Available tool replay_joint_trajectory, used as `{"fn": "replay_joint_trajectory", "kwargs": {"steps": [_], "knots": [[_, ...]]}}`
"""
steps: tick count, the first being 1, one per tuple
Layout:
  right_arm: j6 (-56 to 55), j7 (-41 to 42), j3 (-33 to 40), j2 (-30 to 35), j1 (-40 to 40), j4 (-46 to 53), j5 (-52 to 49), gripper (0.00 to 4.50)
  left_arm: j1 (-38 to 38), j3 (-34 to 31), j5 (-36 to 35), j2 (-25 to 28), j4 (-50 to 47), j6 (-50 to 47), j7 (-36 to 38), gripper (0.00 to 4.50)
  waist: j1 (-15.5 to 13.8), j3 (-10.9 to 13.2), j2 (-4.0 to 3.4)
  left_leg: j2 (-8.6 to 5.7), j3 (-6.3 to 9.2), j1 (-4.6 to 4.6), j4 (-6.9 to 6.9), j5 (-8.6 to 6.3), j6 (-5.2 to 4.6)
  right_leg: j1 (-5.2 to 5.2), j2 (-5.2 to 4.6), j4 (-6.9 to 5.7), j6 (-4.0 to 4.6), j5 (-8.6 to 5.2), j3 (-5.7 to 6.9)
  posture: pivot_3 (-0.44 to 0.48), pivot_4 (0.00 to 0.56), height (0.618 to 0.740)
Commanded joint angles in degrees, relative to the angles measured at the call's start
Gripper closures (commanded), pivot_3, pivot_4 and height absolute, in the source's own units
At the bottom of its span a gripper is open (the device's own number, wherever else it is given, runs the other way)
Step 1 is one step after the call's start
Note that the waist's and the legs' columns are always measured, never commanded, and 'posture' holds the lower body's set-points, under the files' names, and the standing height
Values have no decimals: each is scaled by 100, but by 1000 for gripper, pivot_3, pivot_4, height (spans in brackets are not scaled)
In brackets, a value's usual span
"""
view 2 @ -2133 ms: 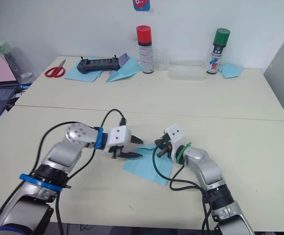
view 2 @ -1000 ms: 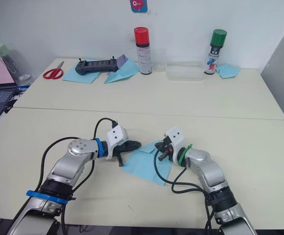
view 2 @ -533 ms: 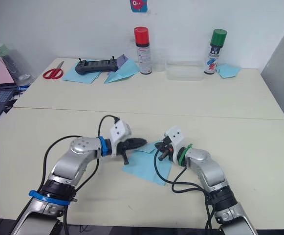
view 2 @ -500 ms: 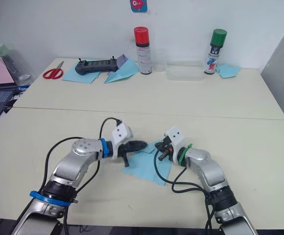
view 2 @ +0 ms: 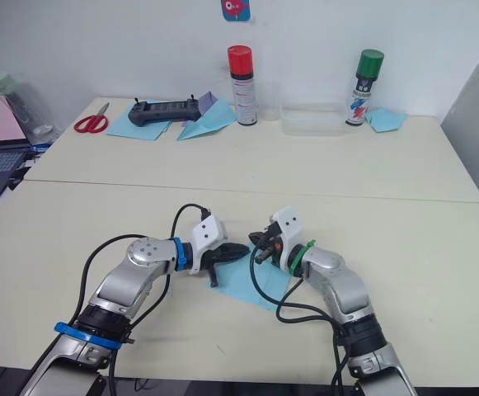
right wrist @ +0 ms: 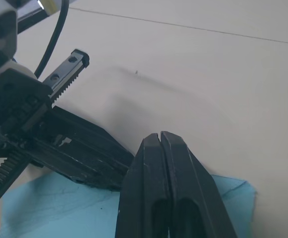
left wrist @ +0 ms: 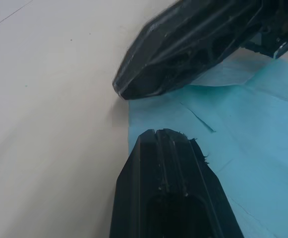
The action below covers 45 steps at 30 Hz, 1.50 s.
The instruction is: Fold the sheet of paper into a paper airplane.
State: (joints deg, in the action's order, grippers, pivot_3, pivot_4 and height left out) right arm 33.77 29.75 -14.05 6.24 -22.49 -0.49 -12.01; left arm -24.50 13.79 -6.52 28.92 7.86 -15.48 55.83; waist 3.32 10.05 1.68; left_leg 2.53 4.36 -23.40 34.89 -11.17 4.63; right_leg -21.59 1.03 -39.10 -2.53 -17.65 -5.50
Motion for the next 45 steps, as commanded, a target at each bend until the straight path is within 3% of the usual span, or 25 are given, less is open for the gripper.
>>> {"fn": "replay_joint_trajectory", "kwargs": {"steps": [1, 11, 18, 21, 25, 27, 29, 31, 36, 45], "knots": [[-27, -290, -65, 105, -63, -197, 349, 4500, 3, 70, 130, 33, 198, -18, 4, 4461, -1, 0, 0, 0, 0, 0, 0, 0, 0, 0, 0, 0, 0, 0, 0, 0, 150, 740], [-174, -764, 418, 433, 81, -303, 557, 4500, -35, 62, 96, -9, 233, -83, -34, 4461, -17, -2, -1, -3, 0, 3, 2, 0, 0, 8, -2, 1, 0, 0, 0, 0, 150, 740], [307, -287, 935, 586, 191, 777, -308, 4500, -151, 67, 67, -74, 318, -159, 9, 4461, -45, 0, -4, -4, 1, 2, 2, 0, 0, 9, -4, 3, -1, 0, -1, 0, 150, 740], [1117, 24, 1291, 938, 288, 1371, -932, 3870, -222, 92, 98, -134, 418, -113, -10, 4500, -45, 2, -9, -6, 1, 1, 3, 0, 0, 9, -5, 3, -1, 0, -1, 0, 150, 740], [2624, -3, 1998, 1324, 489, 2028, -1837, 2431, -280, 124, 105, -240, 479, -115, -39, 4500, -56, 3, -9, -6, 2, 1, 2, 0, 0, 10, -4, 5, -1, 0, 1, 0, 150, 740], [3760, -135, 2498, 1217, 531, 2245, -2475, 1695, -269, 136, 102, -274, 469, -117, -42, 4500, -57, 3, -9, -5, 2, 1, 1, 0, 0, 10, -4, 6, -1, 0, 0, 0, 150, 740], [5179, -347, 3313, 715, 467, 2295, -2928, 998, -242, 163, 135, -298, 473, -72, -58, 4500, -53, 2, -9, -5, 2, 0, 0, 0, 0, 9, -4, 5, -1, 0, 0, 0, 150, 740], [5809, -670, 3788, 434, 514, 2191, -3347, 998, -239, 180, 161, -319, 488, -45, -69, 4500, -54, 1, -13, -3, 4, 1, 0, 0, 0, 10, -3, 3, 0, 0, 1, 0, 150, 740], [5873, -2073, 4292, 45, 613, 1654, -4772, 998, -256, 193, 197, -352, 466, -34, -106, 4500, -65, 3, -17, -11, -2, -3, 1, 0, -1, 9, -10, 10, -1, -1, -4, 0, 150, 740], [5873, -4169, 4221, -253, 655, 1069, -6551, 998, -128, 176, 263, -315, 344, 1, -190, 4500, -12, -2, -24, -6, -1, -2, -1, 0, -1, 8, -6, 9, -1, -1, -3, 0, 150, 740]]}}
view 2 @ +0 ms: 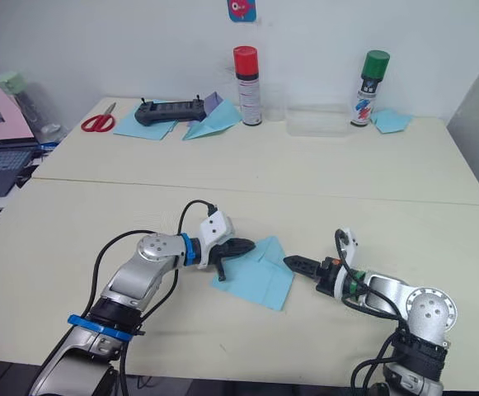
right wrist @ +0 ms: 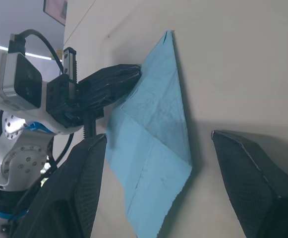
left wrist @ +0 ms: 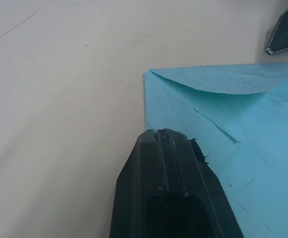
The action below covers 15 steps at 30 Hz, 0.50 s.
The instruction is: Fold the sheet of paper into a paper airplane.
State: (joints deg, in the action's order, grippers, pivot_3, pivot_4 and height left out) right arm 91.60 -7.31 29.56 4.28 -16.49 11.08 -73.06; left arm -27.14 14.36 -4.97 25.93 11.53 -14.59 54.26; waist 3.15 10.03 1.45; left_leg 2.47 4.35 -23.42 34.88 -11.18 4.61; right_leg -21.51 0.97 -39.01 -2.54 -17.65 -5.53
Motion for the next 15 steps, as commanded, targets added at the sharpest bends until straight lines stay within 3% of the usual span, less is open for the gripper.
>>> {"fn": "replay_joint_trajectory", "kwargs": {"steps": [1, 6, 12, 15], "knots": [[90, -581, -174, -43, 60, -92, -548, 998, 147, 115, 105, -11, -41, -96, -36, 4500, 6, -1, -1, 0, 0, 0, 0, 0, 0, 0, 0, 0, 0, 0, 0, 0, 150, 740], [-328, -1414, -529, 102, 201, -247, -1642, 998, 185, 101, 99, 19, -94, -120, -43, 4500, 11, -1, -2, 1, 0, 0, -2, 0, 0, -2, 1, 1, 1, -1, 0, 0, 150, 740], [-1548, -2317, -1720, 913, 461, -240, -3340, 998, 195, 104, 99, 16, -114, -127, -68, 4500, 15, 0, -2, 1, -2, -7, -3, 0, -1, -8, 1, 3, 2, -2, -3, 0, 150, 740], [-2178, -2548, -2047, 1126, 386, -275, -3628, 998, 199, 100, 98, 21, -116, -126, -83, 4500, 14, 0, -2, 1, -2, -18, -2, 0, -1, -19, 1, 3, 3, -2, -4, 0, 150, 740]]}}
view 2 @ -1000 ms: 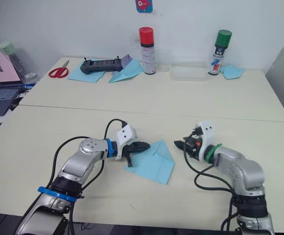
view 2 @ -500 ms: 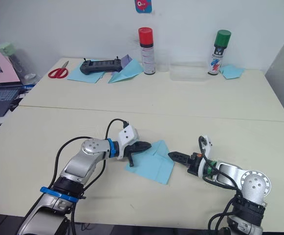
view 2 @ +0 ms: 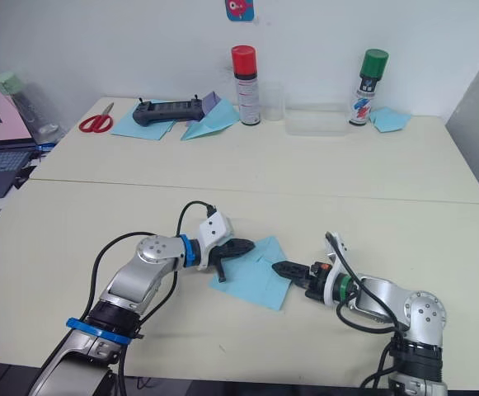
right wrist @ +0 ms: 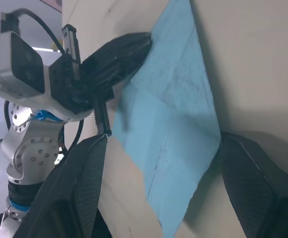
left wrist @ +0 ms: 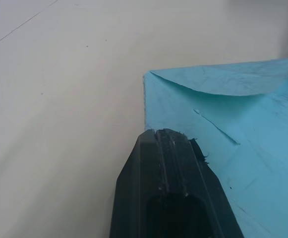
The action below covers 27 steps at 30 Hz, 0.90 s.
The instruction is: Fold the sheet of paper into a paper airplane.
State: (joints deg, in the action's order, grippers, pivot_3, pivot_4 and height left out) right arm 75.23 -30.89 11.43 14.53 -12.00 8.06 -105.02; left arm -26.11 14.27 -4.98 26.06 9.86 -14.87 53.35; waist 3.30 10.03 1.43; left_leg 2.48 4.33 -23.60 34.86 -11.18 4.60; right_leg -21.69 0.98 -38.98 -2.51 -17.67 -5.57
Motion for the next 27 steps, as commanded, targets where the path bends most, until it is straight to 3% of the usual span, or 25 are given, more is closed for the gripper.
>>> {"fn": "replay_joint_trajectory", "kwargs": {"steps": [1, 9, 12, 20, 27], "knots": [[-719, -230, -305, 146, -114, -9, -499, 998, 97, 109, 97, 10, 48, -103, 10, 4500, -1, 0, 0, 0, 1, -5, 1, 0, 0, -3, 0, 0, 0, 0, 1, 0, 150, 740], [-1480, -166, -835, 344, -292, -11, -641, 998, 70, 113, 116, 35, 87, -51, 27, 4500, -8, 0, 0, -1, 2, -19, 1, 0, 0, -15, 0, 1, -1, 0, 2, 0, 150, 740], [-1632, -120, -959, 377, -272, 24, -578, 1566, 62, 162, 161, 79, 89, 7, 83, 4500, -8, 0, 0, 0, 3, -21, 1, 0, 0, -18, 0, 1, 0, 0, 1, 0, 150, 740], [-1863, 3, -1157, 500, -198, 120, -571, 4454, 111, 164, 167, 86, 31, -19, 118, 4500, -7, 0, 0, 1, 2, -22, 0, 0, 0, -20, 0, 1, 0, 0, 1, 0, 150, 740], [-1867, 228, -1282, 669, -282, 178, -327, 4454, 87, 168, 159, 66, 33, -40, 131, 4500, -7, 0, 0, 1, 2, -23, 0, 0, 0, -22, 1, 0, 0, 0, 1, 0, 150, 740]]}}
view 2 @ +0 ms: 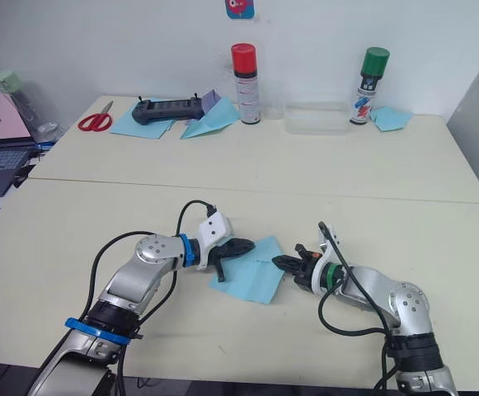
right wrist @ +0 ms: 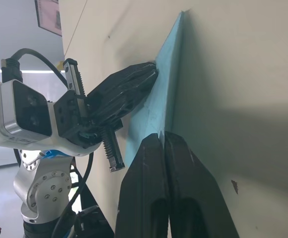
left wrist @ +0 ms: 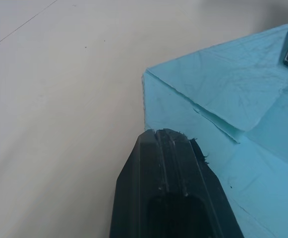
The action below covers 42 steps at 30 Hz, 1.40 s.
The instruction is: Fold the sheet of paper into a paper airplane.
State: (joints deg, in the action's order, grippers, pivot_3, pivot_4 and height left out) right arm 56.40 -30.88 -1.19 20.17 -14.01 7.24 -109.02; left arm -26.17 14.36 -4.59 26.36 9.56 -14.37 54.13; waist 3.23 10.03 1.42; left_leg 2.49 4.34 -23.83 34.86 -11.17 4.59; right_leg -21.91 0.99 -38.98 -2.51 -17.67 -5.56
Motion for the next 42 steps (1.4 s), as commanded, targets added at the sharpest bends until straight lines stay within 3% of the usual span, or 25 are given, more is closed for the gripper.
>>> {"fn": "replay_joint_trajectory", "kwargs": {"steps": [1, 15, 25, 32, 42], "knots": [[34, 283, -38, 141, -104, 271, 128, 4454, 92, 159, 119, 34, 58, -94, 55, 4500, 0, 0, 0, 0, 0, -1, 0, 0, 0, -1, 0, 0, 0, 0, 0, 0, 150, 740], [229, 1412, -333, -274, -852, -165, 1571, 4454, 99, 181, 46, 8, -36, -189, 184, 4500, -17, 0, 0, 1, -1, -9, 0, 0, 0, -10, 2, -2, 0, 0, 2, 0, 150, 740], [553, 1850, -237, -361, -867, -236, 2141, 4454, 371, 114, -557, 59, -839, -799, 603, 4500, 2, 2, -2, 3, -2, -10, -2, 0, 0, -14, 2, -4, 0, 1, 0, 0, 150, 740], [652, 1871, -99, -498, -855, -231, 2294, 4454, 242, 76, -139, 255, -477, -607, 309, 4500, 3, 2, -3, 4, -2, -10, -2, 0, 0, -15, 5, -5, 0, 1, -1, 0, 150, 740], [775, 2031, 5, -560, -853, -240, 2572, 4454, 182, 35, -81, 970, -210, -588, 563, 4500, 35, 4, -6, 11, -3, -8, -2, 0, 0, -18, 12, -9, 1, 1, -1, 0, 150, 740]]}}
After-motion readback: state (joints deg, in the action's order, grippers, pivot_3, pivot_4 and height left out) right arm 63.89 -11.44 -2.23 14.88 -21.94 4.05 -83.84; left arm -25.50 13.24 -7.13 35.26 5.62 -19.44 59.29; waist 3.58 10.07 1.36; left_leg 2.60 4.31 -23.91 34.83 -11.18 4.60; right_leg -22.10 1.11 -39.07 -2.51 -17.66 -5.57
